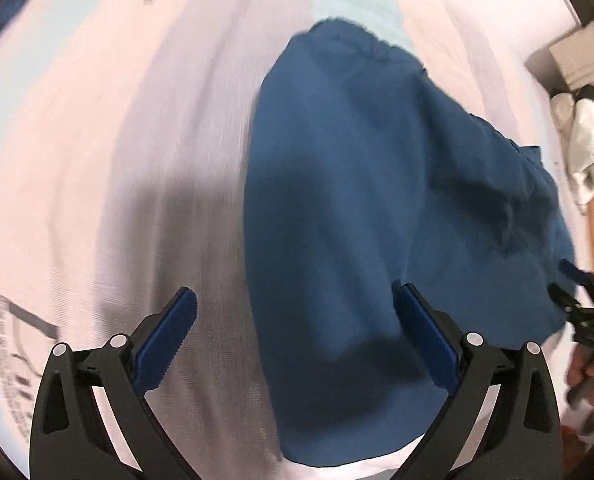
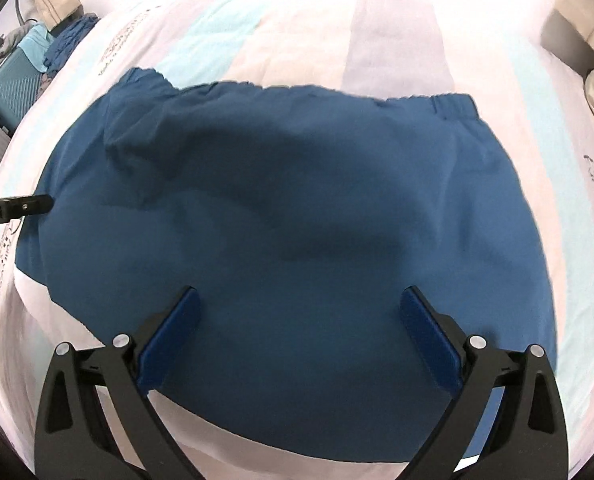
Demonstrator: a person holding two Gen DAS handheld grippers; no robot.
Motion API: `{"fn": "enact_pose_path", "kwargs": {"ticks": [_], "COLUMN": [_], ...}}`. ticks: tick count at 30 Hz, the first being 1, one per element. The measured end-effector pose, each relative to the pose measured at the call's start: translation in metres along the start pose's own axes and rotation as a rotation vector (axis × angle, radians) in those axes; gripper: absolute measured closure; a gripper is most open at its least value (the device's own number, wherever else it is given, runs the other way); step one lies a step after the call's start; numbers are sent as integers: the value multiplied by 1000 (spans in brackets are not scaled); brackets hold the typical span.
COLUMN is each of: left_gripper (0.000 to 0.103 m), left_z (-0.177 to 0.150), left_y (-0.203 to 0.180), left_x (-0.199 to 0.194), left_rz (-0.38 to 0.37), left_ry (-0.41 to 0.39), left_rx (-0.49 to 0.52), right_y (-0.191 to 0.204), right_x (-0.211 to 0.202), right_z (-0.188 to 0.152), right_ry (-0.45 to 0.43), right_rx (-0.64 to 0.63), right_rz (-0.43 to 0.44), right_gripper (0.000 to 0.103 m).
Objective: Fold large clothes
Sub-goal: 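Move both open tools over the folded blue bundle, then pinch the blue bundle edge with the left tool while the right tool pinches beside it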
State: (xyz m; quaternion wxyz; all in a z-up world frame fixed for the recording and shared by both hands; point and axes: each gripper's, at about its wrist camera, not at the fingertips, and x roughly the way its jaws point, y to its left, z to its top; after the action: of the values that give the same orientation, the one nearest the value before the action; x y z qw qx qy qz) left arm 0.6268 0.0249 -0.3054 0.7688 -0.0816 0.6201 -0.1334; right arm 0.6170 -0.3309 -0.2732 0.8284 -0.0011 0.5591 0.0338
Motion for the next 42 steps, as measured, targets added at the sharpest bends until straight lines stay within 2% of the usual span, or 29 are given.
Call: {"fn": "enact_pose_path", "kwargs": {"ticks": [3, 8, 12, 15, 20, 21, 22, 23, 25, 26, 27, 29, 31, 34, 37, 42], "left_gripper": [5, 6, 6, 6, 8, 11, 19, 30, 47, 65, 71, 86, 90, 90, 90, 90], "left_z": [3, 13, 19, 15, 16, 17, 18, 20, 23, 24, 26, 27, 28, 30, 29, 29], "left_y": [10, 8, -25, -28, -31, -36, -40, -44, -48, -49, -51, -58, -65, -72, -74, -102], "left_x": [12, 23, 32, 36, 40, 41, 40, 41, 38, 37, 36, 33, 30, 25, 7, -21], "left_rz": [-75, -111, -151, -127, -120, -96, -81, -89, -120, -138, -173, -167, -167, -149, -113, -113], "left_ry": [42, 71, 107, 136, 144, 157, 166, 170, 181, 188, 195, 194, 190, 179, 159, 108], "left_rx": [-18, -4, 61, 87, 54, 69, 80, 78, 61, 56, 51, 68, 74, 42, 48, 54], "right_y": [7, 8, 5, 7, 10, 9, 9, 9, 9, 9, 8, 5, 3, -4, -16, -47], "right_x": [0, 7, 15, 24, 37, 37, 38, 38, 36, 34, 33, 30, 27, 17, 1, -20], "right_z": [-4, 2, 4, 11, 24, 25, 26, 26, 25, 24, 23, 21, 19, 16, 12, 3], "right_ry": [3, 4, 8, 10, 32, 33, 37, 38, 35, 34, 31, 29, 26, 4, -25, -56], "right_rx": [11, 11, 16, 19, 20, 22, 21, 21, 19, 18, 20, 27, 35, 57, 78, 83], "right_rz": [8, 27, 37, 38, 29, 30, 31, 33, 39, 43, 46, 55, 58, 57, 47, 0], "right_gripper": [7, 7, 7, 7, 6, 6, 6, 6, 6, 7, 7, 7, 7, 7, 7, 7]}}
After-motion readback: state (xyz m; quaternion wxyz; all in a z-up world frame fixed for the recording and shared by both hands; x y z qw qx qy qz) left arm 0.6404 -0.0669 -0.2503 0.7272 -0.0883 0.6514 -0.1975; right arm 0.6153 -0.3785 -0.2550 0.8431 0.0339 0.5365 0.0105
